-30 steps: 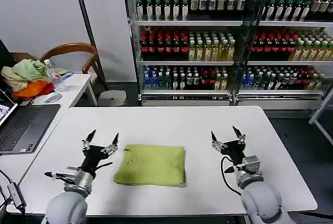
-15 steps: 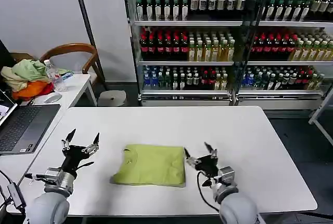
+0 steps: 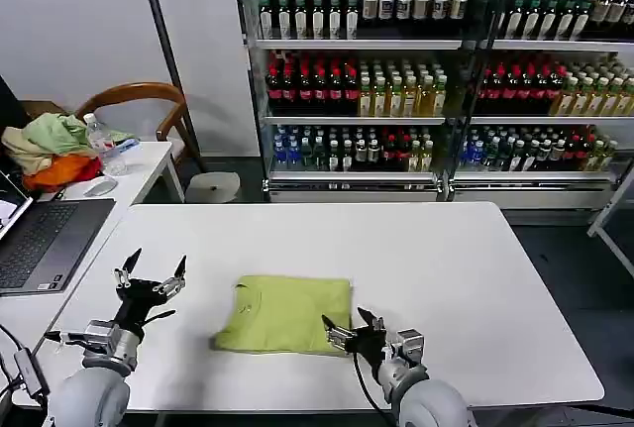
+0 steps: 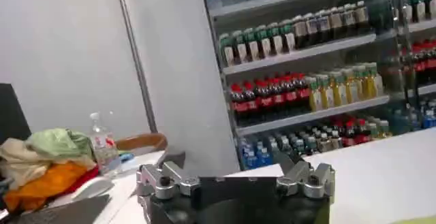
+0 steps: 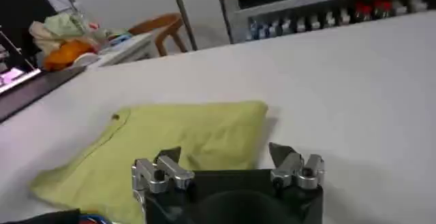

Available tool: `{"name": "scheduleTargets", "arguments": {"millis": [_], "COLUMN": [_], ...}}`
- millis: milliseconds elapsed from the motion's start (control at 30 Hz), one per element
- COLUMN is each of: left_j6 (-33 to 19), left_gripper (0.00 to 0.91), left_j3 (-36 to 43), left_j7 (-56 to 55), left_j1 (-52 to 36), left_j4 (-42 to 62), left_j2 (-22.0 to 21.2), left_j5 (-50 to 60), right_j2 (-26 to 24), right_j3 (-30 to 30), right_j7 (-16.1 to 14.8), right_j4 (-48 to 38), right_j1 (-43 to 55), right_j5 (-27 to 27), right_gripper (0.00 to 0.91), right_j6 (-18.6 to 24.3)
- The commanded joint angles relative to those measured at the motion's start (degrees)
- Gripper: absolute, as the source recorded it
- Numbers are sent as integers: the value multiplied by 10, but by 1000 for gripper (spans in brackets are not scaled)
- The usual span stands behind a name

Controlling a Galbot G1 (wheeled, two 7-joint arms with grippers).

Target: Fold and organize the clothes.

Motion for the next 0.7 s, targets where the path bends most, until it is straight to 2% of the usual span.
{"name": "scheduleTargets", "arguments": {"millis": [33,100,133,167,200,400,700], "left_j6": [-2,-3,-3,-3,-4,-4,-3], "left_gripper": [907,907,907,907,907,907,907], "left_j3": [3,3,3,3,2,2,5], "left_j7": [-1,-1,-1,-1,-2,-4,-6], "left_j1": [3,5,6,8,9,12,14], "left_j4": [4,4,4,3,3,3,4], "left_j2": [-1,-1,-1,-1,-1,-2,-4], "left_j5": [1,1,1,2,2,3,4], "right_j2": [9,10,10,11,12,14,16], "right_j3": [-19,-20,-19,-18,-17,-14,-9], "right_j7": [24,36,41,50,52,55,52], "right_j4": [-21,-22,-21,-21,-21,-17,-18], "right_j1": [5,6,6,7,8,8,12], "right_j5": [65,75,80,85,89,105,97], "right_gripper": [907,907,685,302,0,0,0], "right_j6": [-12,-14,-16,-17,-15,-15,-12]}}
